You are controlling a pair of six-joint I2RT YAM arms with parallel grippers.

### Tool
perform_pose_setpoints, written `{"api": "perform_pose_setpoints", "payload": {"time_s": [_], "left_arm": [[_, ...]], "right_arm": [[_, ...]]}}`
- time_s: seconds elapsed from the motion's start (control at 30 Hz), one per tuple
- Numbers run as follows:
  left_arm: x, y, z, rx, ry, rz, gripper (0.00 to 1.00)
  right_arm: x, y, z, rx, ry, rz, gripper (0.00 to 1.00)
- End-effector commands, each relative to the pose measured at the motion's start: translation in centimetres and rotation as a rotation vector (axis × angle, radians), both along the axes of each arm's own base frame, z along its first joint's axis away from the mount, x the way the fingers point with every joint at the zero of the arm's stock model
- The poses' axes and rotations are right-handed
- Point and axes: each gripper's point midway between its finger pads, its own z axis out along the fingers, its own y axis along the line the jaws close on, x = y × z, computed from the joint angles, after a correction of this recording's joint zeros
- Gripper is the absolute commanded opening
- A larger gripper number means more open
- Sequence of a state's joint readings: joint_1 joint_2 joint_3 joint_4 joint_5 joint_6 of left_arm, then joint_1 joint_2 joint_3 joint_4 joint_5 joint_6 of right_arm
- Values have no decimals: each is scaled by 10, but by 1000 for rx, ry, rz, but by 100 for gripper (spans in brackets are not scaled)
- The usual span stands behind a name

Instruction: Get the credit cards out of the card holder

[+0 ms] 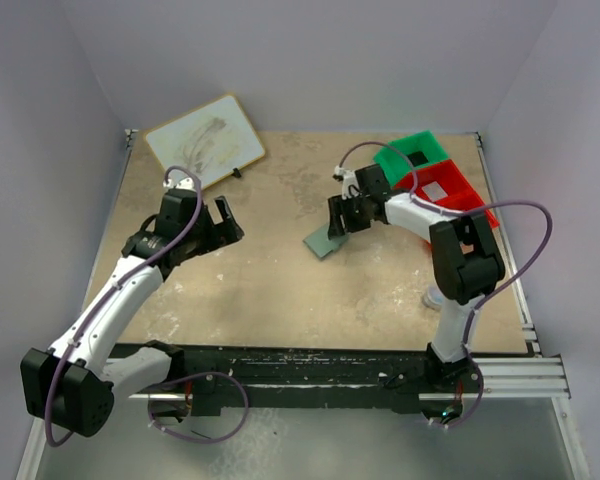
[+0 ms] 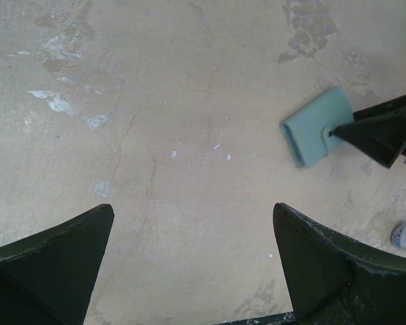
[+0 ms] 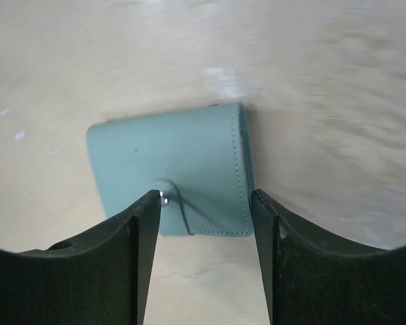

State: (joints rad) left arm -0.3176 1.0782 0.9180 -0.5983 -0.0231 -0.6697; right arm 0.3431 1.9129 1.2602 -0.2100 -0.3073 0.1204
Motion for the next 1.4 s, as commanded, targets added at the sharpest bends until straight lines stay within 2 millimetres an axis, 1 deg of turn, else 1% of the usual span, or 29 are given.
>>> {"api": "perform_pose_setpoints", "payload": {"time_s": [0.0,0.07,0.13,0.2,0.27,0.3,0.37,0.43,0.5,0.53,0.6,0.63,0.67,0.7,0.77,0.87,0.97,1.07,1.1,1.2,1.27,1.3,1.37], "left_arm": [[9,-15,8,-52,-42,-46,99],[8,-19,3,-63,-28,-62,98],[8,-23,-1,-79,-21,-75,97],[8,-27,-5,-96,-13,-88,97],[10,-32,-8,-111,-4,-103,96],[10,-35,-10,-119,0,-110,96],[15,-41,-14,-140,-4,-127,96],[25,-50,-18,-160,-11,-152,96],[40,-60,-21,-166,-8,-191,95],[47,-64,-30,-153,18,-206,95],[61,-75,-33,-132,30,-254,93],[69,-82,-33,-129,28,-276,92],[74,-89,-38,-127,38,-297,91],[79,-95,-43,-126,44,-314,90],[84,-111,-55,-127,72,-359,87],[88,-129,-74,-110,109,-407,84],[86,-139,-92,-78,151,-437,81],[74,-151,-105,-71,176,-474,74],[70,-152,-109,-64,181,-478,71],[57,-147,-120,-57,199,-443,64],[49,-144,-120,-81,187,-422,61],[40,-141,-127,-90,203,-417,58],[26,-142,-129,-112,213,-425,54]], "right_arm": [[-24,56,47,134,-120,200,59],[-32,69,66,181,-171,241,59],[-34,71,86,215,-223,237,60],[-27,64,98,198,-265,175,61],[-21,53,104,162,-295,102,62],[-19,49,104,149,-297,70,62],[-21,45,95,129,-246,24,62],[-25,49,86,151,-188,1,61],[-30,52,78,197,-129,-60,59],[-33,55,76,238,-111,-91,58],[-46,60,72,316,-42,-153,57],[-52,66,74,366,-30,-144,56],[-60,69,73,402,-9,-140,56],[-69,70,67,422,18,-143,56],[-78,73,64,464,58,-161,56],[-85,74,55,486,109,-186,56],[-89,73,44,490,145,-218,56],[-88,75,37,502,170,-235,56],[-88,77,33,499,187,-236,55],[-81,77,26,477,189,-252,55],[-77,77,26,470,178,-248,54],[-77,78,26,466,181,-239,54],[-79,80,22,447,205,-215,54]]}}
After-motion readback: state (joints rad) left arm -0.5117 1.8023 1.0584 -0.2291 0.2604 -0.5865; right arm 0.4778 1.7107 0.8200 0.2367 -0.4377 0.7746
